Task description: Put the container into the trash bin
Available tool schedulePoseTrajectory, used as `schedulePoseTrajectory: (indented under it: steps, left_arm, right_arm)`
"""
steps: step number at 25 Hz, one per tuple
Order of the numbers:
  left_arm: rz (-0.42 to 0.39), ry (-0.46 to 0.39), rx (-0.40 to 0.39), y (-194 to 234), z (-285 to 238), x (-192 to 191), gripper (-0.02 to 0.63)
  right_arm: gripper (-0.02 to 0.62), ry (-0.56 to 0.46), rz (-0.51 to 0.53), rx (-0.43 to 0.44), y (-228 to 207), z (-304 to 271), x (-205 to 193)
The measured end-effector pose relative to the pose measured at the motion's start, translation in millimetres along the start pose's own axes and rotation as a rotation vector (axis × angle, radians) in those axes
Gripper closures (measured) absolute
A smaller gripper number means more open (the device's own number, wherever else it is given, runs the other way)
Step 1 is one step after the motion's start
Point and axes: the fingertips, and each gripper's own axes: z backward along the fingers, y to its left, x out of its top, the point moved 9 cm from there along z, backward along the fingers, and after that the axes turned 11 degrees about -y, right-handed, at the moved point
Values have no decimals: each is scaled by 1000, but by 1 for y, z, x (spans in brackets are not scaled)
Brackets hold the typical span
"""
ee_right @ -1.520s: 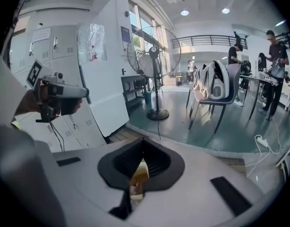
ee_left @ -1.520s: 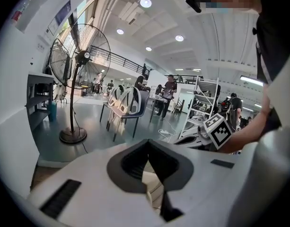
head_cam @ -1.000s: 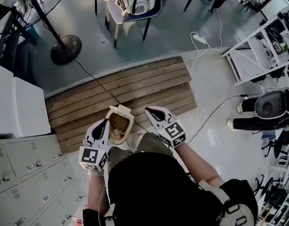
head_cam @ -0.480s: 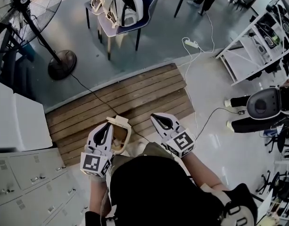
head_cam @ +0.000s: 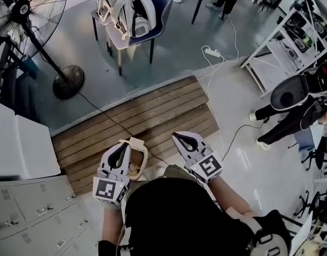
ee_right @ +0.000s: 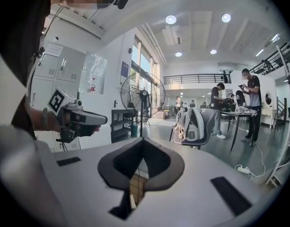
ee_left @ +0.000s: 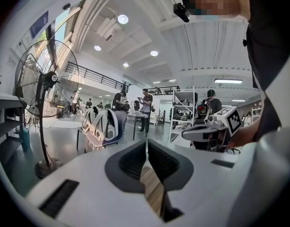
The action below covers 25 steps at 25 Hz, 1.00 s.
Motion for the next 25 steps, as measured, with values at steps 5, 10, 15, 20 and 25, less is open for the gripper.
schedulePoseTrajectory:
  steps: [5,10,15,20,25]
  left_arm:
    - [-5,2,-7,-1,1,-1,598]
    - [-7,4,-15,2,2,-5,598]
    - [-5,9,-7,5,7,-5,598]
    - [-1,0,-6,8,10,-8,598]
    - [7,21,9,9,8,-4,598]
  right_arm:
    - [580,41,-11,-22,5,-1,4]
    - [580,84,-20,-31,7,-4,3]
    - [580,72,-25,-38,11,-8,3]
    - [580,88,-40,-26,13,-11,1]
    - [580,81,-48,-8,13,-14,-5]
